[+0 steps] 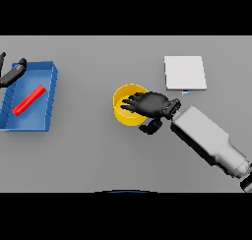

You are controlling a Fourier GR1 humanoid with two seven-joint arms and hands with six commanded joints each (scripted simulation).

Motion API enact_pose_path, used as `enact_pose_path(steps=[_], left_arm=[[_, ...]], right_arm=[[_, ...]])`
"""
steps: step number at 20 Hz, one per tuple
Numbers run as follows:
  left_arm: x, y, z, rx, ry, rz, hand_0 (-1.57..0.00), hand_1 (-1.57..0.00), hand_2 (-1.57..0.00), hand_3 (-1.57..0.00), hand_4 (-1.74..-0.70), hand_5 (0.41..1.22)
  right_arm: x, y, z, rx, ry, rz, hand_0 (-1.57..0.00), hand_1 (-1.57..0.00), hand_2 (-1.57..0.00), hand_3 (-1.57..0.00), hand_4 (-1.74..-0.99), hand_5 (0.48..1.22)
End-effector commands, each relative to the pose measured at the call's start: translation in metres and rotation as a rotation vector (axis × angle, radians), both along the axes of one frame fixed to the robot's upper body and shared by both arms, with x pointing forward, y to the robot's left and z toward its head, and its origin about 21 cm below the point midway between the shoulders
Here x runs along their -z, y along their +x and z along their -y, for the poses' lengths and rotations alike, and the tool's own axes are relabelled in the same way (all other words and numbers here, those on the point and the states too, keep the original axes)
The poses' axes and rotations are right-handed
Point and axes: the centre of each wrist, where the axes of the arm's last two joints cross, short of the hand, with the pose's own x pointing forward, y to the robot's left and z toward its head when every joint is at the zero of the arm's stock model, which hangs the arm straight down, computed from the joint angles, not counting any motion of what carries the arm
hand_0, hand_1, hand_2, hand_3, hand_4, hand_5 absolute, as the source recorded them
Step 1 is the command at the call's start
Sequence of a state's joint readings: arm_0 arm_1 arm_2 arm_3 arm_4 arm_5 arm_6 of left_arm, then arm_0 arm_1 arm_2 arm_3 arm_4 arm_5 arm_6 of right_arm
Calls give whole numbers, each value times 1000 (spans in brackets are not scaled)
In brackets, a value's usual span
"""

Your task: Pick up the red beaker and tilt it to pour out 1 green nut into yellow bowl. Pick up the yellow bowl and place it on the metallic measuring scale.

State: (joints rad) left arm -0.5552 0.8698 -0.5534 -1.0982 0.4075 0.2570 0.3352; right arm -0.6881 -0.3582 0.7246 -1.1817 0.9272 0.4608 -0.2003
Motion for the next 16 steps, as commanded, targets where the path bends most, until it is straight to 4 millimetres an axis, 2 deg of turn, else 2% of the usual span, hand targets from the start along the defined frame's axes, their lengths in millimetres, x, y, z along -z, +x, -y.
enact_pose_path(steps=[1,5,7,8,9,10,12,14,15,16], left_arm=[[-2,1,-1,0,0,-2,1,1,1,1,-717,684],[-4,-3,-1,6,-4,8,1,1,1,1,-719,686],[-3,-3,-1,-1,-2,1,1,1,1,1,-713,686],[0,-1,-3,0,-6,6,1,1,1,1,-712,689],[-4,-2,-6,5,-7,12,1,1,1,1,-714,691],[-3,0,-6,6,-7,8,1,1,1,1,-716,692],[-7,0,-5,11,-6,9,1,1,1,1,-719,692],[-5,0,-3,18,-8,8,1,1,1,1,-722,696],[-4,1,-4,10,-7,7,1,1,1,1,-724,696],[-6,1,-5,10,-7,11,1,1,1,1,-725,699]], right_arm=[[-2,2,-6,-2,-10,-3,1,1,1,1,-1275,735],[1,6,-10,16,-17,-33,1,1,1,1,-1305,763],[5,5,-14,45,-18,-42,-3,-16,-19,-43,-1336,810],[2,6,-13,40,-21,-50,-110,-97,-86,-96,-1360,842],[6,5,-13,41,-27,-52,-287,-236,-176,-173,-1387,873],[6,5,-15,29,-34,-51,-544,-473,-310,-262,-1420,943],[8,6,-12,-2,-19,-64,-914,-869,-695,-456,-1512,1043],[5,7,-15,-4,-14,-63,-1150,-1121,-1010,-716,-1586,1107],[6,6,-14,-5,-4,-63,-1235,-1211,-1122,-834,-1614,1130],[5,6,-15,-12,-6,-64,-1302,-1283,-1164,-941,-1640,1148]])
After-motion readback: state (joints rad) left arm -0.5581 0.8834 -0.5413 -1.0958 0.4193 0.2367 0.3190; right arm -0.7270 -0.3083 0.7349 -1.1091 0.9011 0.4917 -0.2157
